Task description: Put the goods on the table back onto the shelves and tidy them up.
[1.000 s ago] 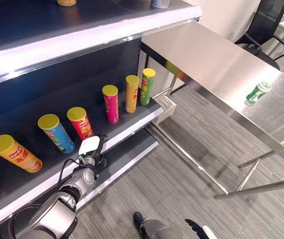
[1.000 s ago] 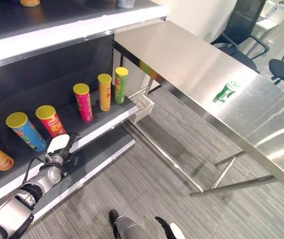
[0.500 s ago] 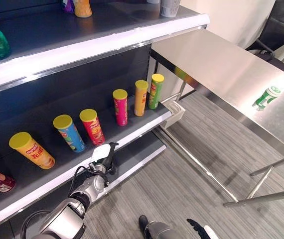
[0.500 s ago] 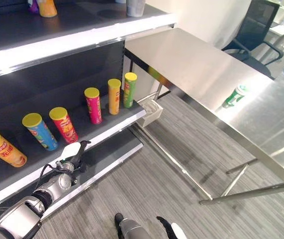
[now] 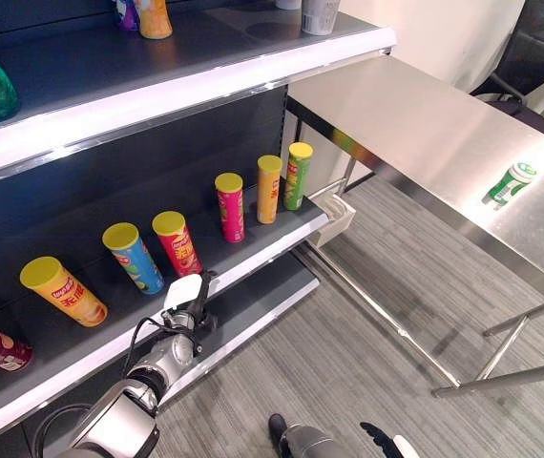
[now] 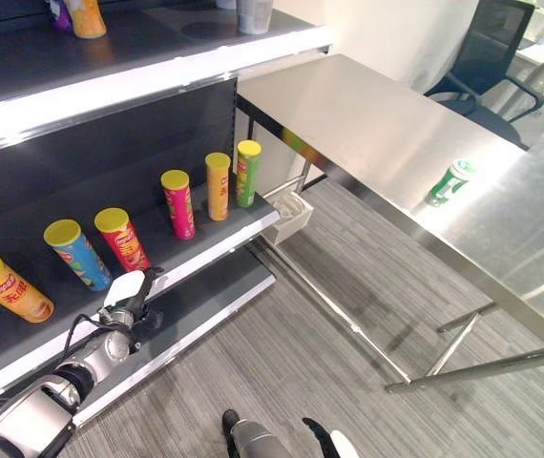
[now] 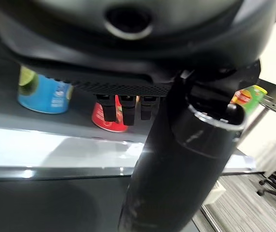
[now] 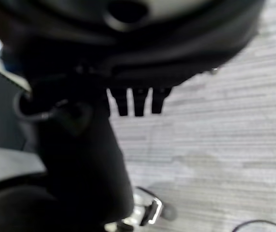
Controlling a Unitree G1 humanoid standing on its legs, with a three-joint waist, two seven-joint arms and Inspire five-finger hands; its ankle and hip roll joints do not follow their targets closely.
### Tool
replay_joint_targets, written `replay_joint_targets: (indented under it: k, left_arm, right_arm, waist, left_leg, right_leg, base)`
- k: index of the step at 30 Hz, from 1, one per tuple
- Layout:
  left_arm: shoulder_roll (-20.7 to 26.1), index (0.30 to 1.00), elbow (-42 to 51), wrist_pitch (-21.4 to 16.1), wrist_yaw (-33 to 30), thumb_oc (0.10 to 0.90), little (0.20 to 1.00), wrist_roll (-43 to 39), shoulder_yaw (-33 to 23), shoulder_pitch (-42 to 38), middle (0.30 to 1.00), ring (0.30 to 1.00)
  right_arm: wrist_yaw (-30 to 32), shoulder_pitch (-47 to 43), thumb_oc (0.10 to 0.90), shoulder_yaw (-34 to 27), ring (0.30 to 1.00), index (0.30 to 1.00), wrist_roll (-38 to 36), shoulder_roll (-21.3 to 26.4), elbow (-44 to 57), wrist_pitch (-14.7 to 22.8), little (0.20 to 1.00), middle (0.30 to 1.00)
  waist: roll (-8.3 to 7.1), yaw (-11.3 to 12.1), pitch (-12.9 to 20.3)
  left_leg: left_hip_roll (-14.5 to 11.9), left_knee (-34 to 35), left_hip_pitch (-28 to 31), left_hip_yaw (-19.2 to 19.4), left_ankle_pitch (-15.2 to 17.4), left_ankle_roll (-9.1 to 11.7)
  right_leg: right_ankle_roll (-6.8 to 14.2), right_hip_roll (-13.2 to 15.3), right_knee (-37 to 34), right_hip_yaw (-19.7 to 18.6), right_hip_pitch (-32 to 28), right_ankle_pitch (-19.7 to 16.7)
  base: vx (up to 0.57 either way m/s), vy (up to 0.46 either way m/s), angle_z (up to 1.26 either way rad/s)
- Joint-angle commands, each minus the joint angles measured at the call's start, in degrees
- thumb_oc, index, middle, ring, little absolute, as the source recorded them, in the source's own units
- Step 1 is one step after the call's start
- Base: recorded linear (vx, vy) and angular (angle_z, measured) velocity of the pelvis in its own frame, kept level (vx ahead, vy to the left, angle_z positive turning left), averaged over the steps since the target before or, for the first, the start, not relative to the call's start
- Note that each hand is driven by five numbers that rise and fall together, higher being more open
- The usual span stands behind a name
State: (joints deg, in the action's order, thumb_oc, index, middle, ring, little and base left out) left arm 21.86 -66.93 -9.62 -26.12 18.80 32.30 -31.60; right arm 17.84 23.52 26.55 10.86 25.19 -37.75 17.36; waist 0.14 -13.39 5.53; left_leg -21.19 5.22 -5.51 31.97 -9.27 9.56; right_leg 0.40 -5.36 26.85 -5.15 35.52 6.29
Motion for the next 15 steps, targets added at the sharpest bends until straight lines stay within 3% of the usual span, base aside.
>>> replay_joint_targets:
  k: [1,4,5,8,9,11,12,13,14,15]
  left_arm:
    - [2.82,0.900,-1.14,-1.58,-5.59,0.800,0.900,-2.83,-6.32,-7.66,0.900,0.900]
    - [3.02,0.900,-1.15,-1.60,-5.44,0.800,0.900,-3.81,-6.87,-6.87,0.900,0.900]
    - [2.85,0.900,-0.49,-1.66,-5.34,0.800,0.900,-4.25,-6.88,-6.22,0.900,0.900]
    - [1.79,0.900,1.64,-1.66,-5.44,0.800,0.900,-4.59,-6.12,-5.95,0.900,0.900]
    - [0.94,0.900,2.19,-1.68,-5.36,0.800,0.900,-4.89,-5.74,-5.92,0.900,0.900]
    - [-0.06,0.900,2.95,-1.60,-5.53,0.800,0.900,-5.16,-5.31,-6.24,0.900,0.900]
    - [-1.17,0.900,3.98,-1.91,-5.96,0.800,0.900,-6.42,-4.50,-8.11,0.900,0.900]
    - [-1.16,0.900,3.96,-1.91,-5.95,0.800,0.900,-6.43,-4.49,-8.17,0.900,0.900]
    - [-2.31,0.900,6.19,-2.16,-5.55,0.800,0.900,-7.52,-4.07,-7.39,0.900,0.900]
    - [-2.77,0.900,7.19,-2.56,-5.74,0.800,0.900,-8.30,-4.06,-7.12,0.900,0.900]
  right_arm:
    - [1.08,4.11,0.800,0.59,0.900,0.900,-0.59,-0.50,4.79,3.77,0.900,0.900]
    - [0.71,3.73,0.800,0.89,0.900,0.900,-0.72,-0.47,5.02,3.51,0.900,0.900]
    - [0.27,2.98,0.800,1.29,0.900,0.900,-0.70,-0.17,4.71,3.00,0.900,0.900]
    - [0.11,1.50,0.800,1.45,0.900,0.900,-0.33,1.34,4.23,2.51,0.900,0.900]
    - [0.37,0.72,0.800,1.08,0.900,0.900,-0.25,1.54,3.38,2.05,0.900,0.900]
    - [0.61,-0.19,0.800,0.39,0.900,0.900,-0.26,1.57,2.32,1.52,0.900,0.900]
    - [1.72,-3.90,0.800,-0.51,0.900,0.900,-1.35,2.17,0.13,0.59,0.900,0.900]
    - [1.72,-3.94,0.800,-0.52,0.900,0.900,-1.35,2.15,0.11,0.59,0.900,0.900]
    - [2.27,-5.88,0.800,0.09,0.900,0.900,-1.93,1.12,-0.67,-0.35,0.900,0.900]
    - [3.04,-6.88,0.800,0.13,0.900,0.900,-2.18,0.41,-1.06,-0.91,0.900,0.900]
  waist:
    - [-0.16,-0.72,0.14]
    - [-0.45,-0.60,0.19]
    - [-1.03,-0.14,-1.10]
    - [-3.40,1.54,-5.43]
    - [-3.99,2.46,-6.73]
    - [-4.39,2.39,-7.41]
    - [-6.04,3.72,-9.41]
    - [-6.07,3.63,-9.45]
    - [-6.43,4.64,-10.01]
    - [-5.87,4.49,-10.18]
  left_leg:
    - [-6.62,-0.36,1.65,-3.20,-1.14,5.44]
    - [-6.16,-0.64,2.53,-3.45,-0.63,5.44]
    - [-5.80,-3.89,2.80,-4.11,-0.40,5.44]
    - [-5.70,-13.99,-0.94,-8.43,2.56,4.63]
    - [-4.14,-15.19,-2.62,-11.27,3.74,3.84]
    - [-2.38,-14.07,-4.06,-13.52,5.58,2.82]
    - [0.25,-9.26,-10.75,-18.40,0.86,1.30]
    - [0.34,-9.16,-10.74,-18.47,0.78,1.27]
    - [1.81,-5.44,-11.86,-19.91,1.21,0.61]
    - [3.27,-6.55,-11.77,-18.95,2.40,-0.03]
  right_leg:
    - [8.16,4.37,-17.77,-2.36,-10.88,-5.96]
    - [7.73,3.81,-16.74,-3.10,-11.49,-5.16]
    - [6.85,3.16,-15.22,-3.90,-12.94,-4.05]
    - [5.12,3.10,-13.91,-4.54,-16.52,-2.56]
    - [5.15,3.92,-14.18,-4.36,-17.66,-2.26]
    - [5.53,5.36,-14.63,-3.63,-18.46,-2.22]
    - [5.77,6.99,-15.85,-2.67,-18.12,-4.37]
    - [5.78,7.06,-15.82,-2.59,-18.13,-4.33]
    - [7.03,6.81,-14.95,-4.85,-18.11,-3.51]
    - [7.92,7.90,-14.83,-6.22,-18.39,-3.15]
  base:
    - [0.00,0.000,0.00]
    - [0.06,0.013,-0.01]
    - [0.04,-0.024,-0.03]
    - [-0.02,0.008,-0.06]
    - [-0.02,0.074,0.03]
    - [-0.04,0.175,0.35]
    - [-0.07,0.239,1.16]
    - [0.02,0.454,0.96]
    - [0.12,0.477,0.42]
    - [0.12,0.477,-0.25]
